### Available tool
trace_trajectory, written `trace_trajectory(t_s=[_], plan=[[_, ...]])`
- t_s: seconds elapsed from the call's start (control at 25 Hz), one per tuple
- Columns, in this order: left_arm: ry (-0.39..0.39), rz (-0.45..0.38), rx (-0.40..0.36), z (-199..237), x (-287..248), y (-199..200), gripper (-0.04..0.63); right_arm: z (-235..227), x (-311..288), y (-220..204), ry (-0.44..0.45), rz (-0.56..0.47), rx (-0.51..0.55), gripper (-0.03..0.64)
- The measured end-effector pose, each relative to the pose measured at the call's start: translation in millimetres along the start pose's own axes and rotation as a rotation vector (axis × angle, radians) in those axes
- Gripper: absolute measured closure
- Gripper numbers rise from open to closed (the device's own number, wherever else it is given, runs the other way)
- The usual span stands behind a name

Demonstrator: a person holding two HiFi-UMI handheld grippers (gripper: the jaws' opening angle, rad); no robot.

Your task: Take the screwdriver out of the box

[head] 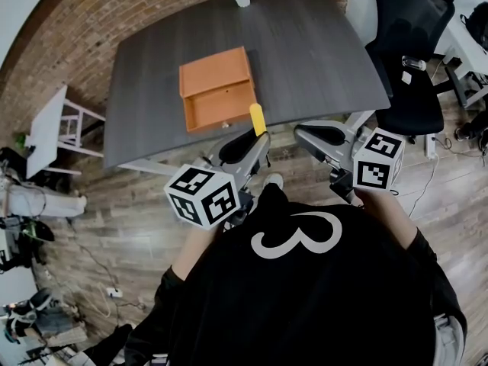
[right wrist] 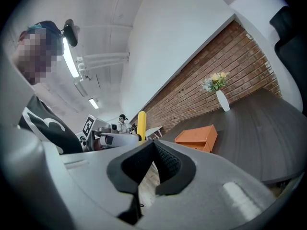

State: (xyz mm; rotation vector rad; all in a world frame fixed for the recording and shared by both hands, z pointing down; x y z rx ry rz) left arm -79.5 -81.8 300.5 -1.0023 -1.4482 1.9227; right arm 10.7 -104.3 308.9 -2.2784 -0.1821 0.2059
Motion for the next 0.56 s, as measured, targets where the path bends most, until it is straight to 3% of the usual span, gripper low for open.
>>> trace_trajectory(t_s=[0.56], plan=[[-0.010, -0.015, 0.019, -5.6, 4.9, -5.9, 0.500, 3.0, 0.4, -9.0, -0.021, 0.011, 0.003, 0.615]])
Point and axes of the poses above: the fingertips, and each gripper's own axes: x backward along the fingers, z to its left, y out of its top, the point moved 2 cm from there along x, backward along the fingers, and after that the axes turned 14 degrees about -x, right-handed, at the moved point
